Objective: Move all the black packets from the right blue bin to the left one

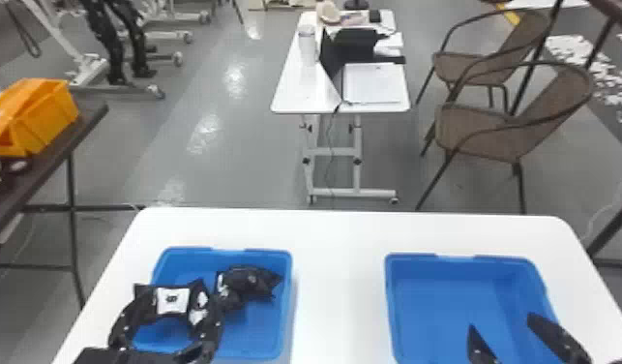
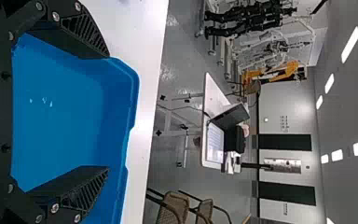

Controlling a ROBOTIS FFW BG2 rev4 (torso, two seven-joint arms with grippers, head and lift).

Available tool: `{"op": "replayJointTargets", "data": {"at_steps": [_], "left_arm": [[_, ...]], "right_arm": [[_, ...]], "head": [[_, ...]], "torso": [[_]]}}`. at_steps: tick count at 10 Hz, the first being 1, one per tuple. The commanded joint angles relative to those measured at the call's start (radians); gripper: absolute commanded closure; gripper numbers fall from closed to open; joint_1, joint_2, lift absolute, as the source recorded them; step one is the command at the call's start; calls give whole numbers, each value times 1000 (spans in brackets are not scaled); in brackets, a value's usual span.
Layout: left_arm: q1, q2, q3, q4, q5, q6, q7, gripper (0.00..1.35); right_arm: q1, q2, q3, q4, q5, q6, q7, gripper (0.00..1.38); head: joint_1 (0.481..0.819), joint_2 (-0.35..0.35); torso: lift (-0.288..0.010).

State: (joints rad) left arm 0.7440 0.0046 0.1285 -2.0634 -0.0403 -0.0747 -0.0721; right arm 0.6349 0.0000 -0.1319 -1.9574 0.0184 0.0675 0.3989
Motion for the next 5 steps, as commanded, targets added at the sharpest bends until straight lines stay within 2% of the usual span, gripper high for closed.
{"op": "replayJointTargets", "data": {"at_steps": [1,5], "left_arm": [[-3,-7,-1,2,5,3,-2,136],[-3,-7,-1,2,5,1,-2,136]], "right_arm": [[-1,1,0,-1,0,0,0,177],[-1,1,0,0,0,0,0,177]], "head": [[695,98],[695,96]], "torso": [[0],[0]]}}
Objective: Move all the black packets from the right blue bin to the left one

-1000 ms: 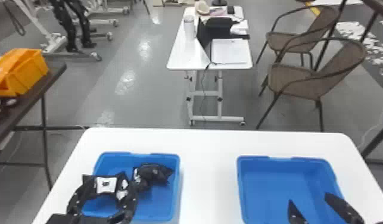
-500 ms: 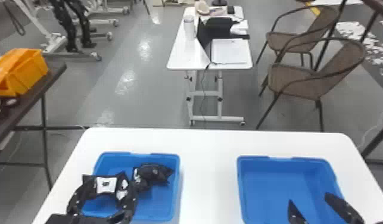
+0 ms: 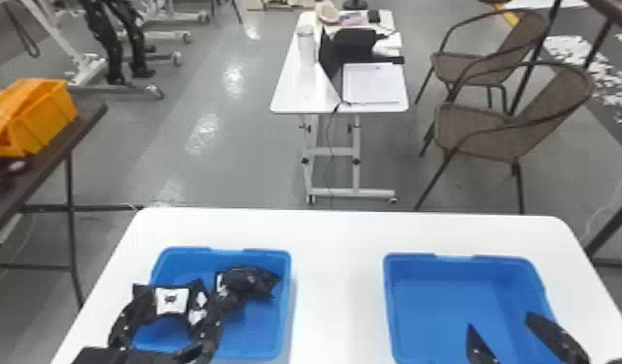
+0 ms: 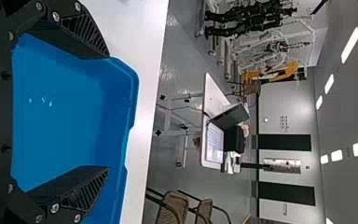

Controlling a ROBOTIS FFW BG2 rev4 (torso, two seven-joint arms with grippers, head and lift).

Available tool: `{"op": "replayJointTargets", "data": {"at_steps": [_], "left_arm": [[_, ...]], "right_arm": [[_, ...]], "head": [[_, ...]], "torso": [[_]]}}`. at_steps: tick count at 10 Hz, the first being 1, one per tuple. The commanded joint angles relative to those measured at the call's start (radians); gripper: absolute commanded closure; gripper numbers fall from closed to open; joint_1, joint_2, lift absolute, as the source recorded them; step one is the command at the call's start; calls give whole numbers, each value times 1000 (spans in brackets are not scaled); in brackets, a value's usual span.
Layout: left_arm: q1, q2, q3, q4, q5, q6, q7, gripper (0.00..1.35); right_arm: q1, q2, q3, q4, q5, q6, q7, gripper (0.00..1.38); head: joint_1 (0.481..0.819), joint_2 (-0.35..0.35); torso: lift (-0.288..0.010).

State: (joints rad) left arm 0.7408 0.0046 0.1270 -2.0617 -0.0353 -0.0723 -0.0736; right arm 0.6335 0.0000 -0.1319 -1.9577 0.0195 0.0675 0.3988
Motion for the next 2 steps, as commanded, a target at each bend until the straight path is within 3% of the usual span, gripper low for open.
{"op": "replayJointTargets", "data": {"at_steps": [1,2], "left_arm": [[0,-7,0,0,0,-1,0,136],[0,-7,0,0,0,-1,0,136]], "right_arm": [[0,1,0,0,-1,0,0,177],[0,1,0,0,-1,0,0,177]], "head": [[695,96],[695,96]], "torso": [[0],[0]]}}
